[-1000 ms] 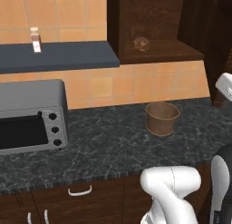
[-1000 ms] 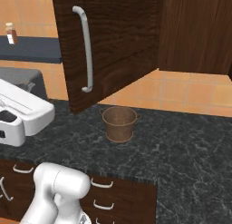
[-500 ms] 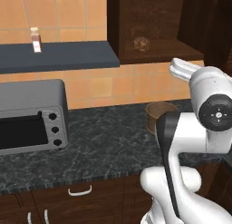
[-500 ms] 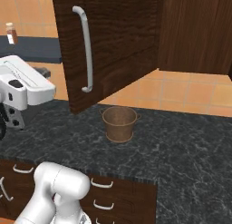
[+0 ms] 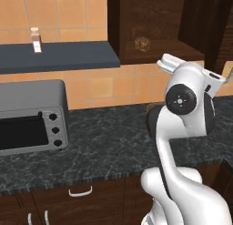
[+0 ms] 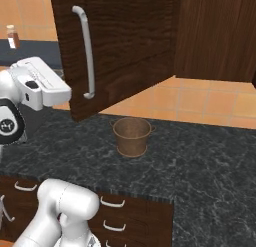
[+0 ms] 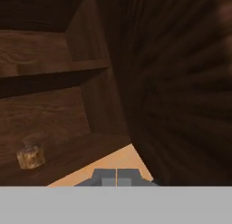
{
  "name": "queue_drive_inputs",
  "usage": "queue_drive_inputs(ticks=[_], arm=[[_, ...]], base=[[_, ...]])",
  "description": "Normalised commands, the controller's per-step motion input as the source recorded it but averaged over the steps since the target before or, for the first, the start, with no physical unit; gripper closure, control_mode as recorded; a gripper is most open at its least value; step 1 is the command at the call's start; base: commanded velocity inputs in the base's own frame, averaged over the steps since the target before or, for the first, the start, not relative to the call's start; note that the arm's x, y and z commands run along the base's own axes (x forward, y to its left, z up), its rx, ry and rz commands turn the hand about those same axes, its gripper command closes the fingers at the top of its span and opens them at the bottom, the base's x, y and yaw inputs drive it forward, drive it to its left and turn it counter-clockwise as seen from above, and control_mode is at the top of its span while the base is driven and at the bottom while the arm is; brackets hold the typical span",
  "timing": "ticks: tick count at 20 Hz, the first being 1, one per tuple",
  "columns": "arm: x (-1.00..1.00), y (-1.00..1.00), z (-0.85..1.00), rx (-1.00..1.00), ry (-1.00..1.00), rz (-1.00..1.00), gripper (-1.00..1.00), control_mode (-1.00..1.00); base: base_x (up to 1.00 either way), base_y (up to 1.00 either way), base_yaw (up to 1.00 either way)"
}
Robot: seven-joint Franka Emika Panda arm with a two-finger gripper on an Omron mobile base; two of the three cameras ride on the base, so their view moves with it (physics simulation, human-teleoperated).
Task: Open the cabinet, pick up the bread from the cabinet and place it in the basket. Then move the basket to the dining counter.
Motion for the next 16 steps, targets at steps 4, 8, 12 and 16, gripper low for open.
queue_drive_inputs(ticks=[4, 8, 12, 16], arm=[[0.15, -0.90, -0.14, -0.01, 0.01, -0.14, 1.00, -1.00], [0.05, -1.00, -0.23, 0.01, 0.05, -0.17, 1.00, -1.00], [0.00, -1.00, -0.19, 0.04, 0.00, -0.09, 1.00, -1.00], [0.04, -1.00, -0.17, 0.05, 0.02, -0.05, 1.00, -1.00]], base=[[0.00, 0.00, 0.00], [0.00, 0.00, 0.00], [0.00, 0.00, 0.00], [0.00, 0.00, 0.00]])
